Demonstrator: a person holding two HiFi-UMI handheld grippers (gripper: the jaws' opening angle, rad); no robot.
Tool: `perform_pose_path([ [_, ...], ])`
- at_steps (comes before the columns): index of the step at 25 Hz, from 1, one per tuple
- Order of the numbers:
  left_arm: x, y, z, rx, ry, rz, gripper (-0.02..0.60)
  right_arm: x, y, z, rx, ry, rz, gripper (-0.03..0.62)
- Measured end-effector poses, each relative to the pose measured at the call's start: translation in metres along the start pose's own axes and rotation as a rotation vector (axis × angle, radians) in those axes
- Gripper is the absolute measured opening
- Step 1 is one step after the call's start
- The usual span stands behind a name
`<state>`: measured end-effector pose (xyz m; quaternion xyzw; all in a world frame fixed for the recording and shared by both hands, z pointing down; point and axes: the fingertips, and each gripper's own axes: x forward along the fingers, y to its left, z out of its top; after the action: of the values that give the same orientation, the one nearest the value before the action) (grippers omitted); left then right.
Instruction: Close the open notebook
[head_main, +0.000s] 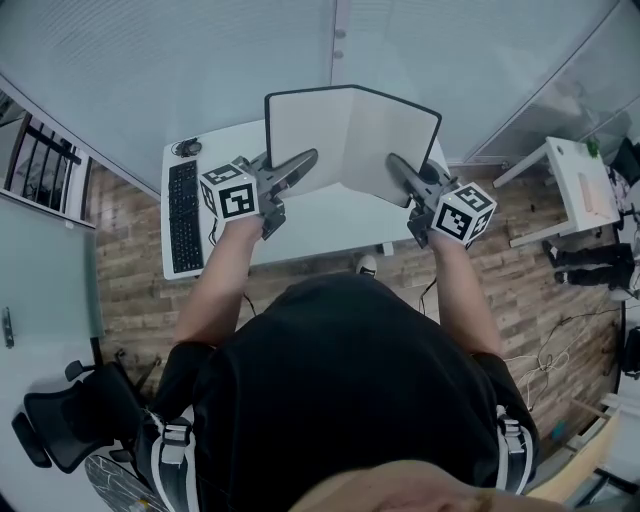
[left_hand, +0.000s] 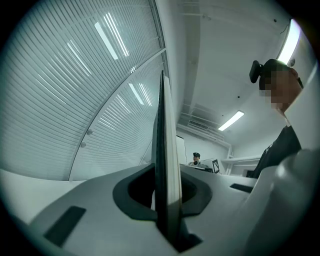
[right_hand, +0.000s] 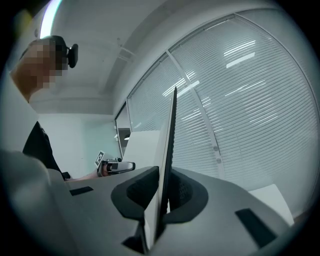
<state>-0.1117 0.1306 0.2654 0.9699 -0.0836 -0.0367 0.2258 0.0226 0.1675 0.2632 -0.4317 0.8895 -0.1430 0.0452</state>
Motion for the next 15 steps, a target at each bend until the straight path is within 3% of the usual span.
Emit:
perform_pose_path([
  [7,0.01,0.014,0.009,-0.013,-0.007,0.02,0.06,0.013,-0.017,0.008,0.01,0.016,0.022,0.061],
  [12,0.06,0.06,0.009,-0.037,-0.001,0.046,0.06,0.026,-0.084,0.011,0.032,0.033,0.039,0.061],
  [15,0.072,0.071,0.013,-0.046,0.0,0.056,0.06,0.032,-0.101,0.014,0.043,0.043,0.05,0.061],
])
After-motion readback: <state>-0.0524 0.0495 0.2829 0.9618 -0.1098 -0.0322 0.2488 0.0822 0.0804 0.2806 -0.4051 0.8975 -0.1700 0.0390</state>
